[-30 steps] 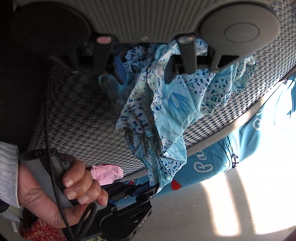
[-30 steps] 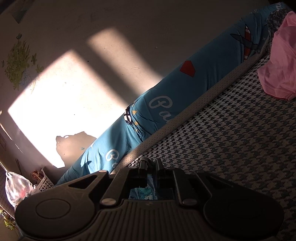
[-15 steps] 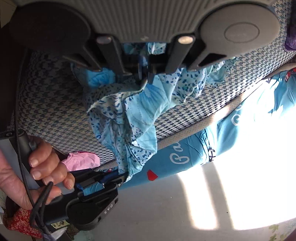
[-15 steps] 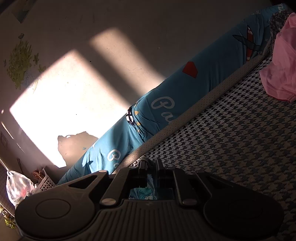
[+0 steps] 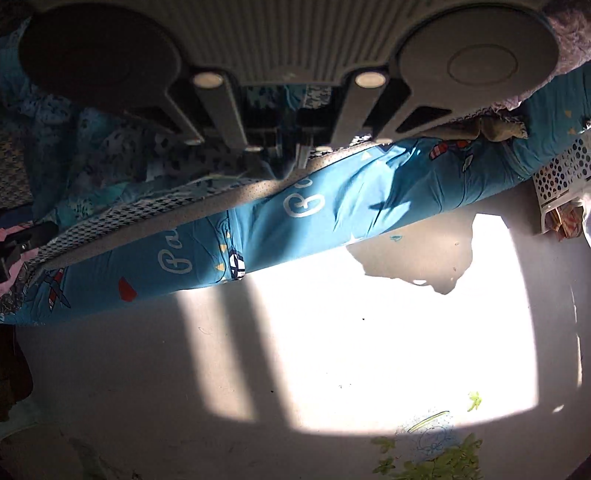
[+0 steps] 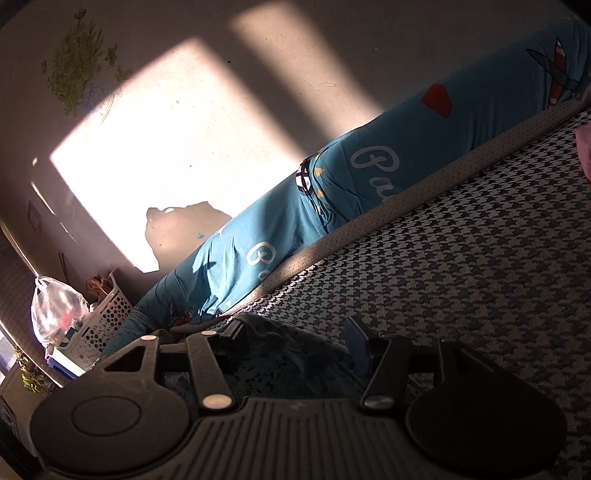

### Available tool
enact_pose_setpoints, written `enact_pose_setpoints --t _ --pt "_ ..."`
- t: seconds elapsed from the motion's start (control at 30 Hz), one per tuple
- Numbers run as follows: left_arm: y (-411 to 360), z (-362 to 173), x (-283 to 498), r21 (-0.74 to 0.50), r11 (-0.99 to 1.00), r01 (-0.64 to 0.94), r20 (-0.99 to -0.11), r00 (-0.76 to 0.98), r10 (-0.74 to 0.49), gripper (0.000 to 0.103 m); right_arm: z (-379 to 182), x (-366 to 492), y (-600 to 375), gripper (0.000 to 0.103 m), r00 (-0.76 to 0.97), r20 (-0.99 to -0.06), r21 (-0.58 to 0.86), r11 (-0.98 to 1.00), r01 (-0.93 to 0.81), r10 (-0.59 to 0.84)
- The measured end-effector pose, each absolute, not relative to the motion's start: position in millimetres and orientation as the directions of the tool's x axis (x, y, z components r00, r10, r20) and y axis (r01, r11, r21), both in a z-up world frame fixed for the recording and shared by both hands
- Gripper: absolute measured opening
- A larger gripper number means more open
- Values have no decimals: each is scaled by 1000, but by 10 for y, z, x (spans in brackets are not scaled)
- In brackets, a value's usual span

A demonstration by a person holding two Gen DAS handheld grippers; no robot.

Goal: Fold clothes

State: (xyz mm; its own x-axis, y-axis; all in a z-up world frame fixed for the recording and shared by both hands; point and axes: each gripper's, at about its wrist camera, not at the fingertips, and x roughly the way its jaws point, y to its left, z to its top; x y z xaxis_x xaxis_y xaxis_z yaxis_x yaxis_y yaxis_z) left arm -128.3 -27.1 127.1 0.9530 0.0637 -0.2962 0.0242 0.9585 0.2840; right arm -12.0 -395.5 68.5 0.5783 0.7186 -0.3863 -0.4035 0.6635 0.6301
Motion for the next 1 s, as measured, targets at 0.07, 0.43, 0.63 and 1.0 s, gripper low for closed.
enact_pose_setpoints --t 0.07,0.43,0.63,1.0 --pt "-181 1294 -1209 280 960 1 -299 950 86 5 611 -92 -3859 63 497 -435 641 646 -414 751" --pt "206 1148 -925 228 973 -44 -373 919 130 6 652 -340 -3721 77 396 -424 566 579 -586 815" --pt "452 995 -857 156 985 -69 -424 896 130 6 620 -462 -3644 77 454 -499 417 664 -621 738" --pt "632 822 -771 64 994 -91 -448 887 110 9 379 -657 -3092 77 454 -640 99 653 -751 619"
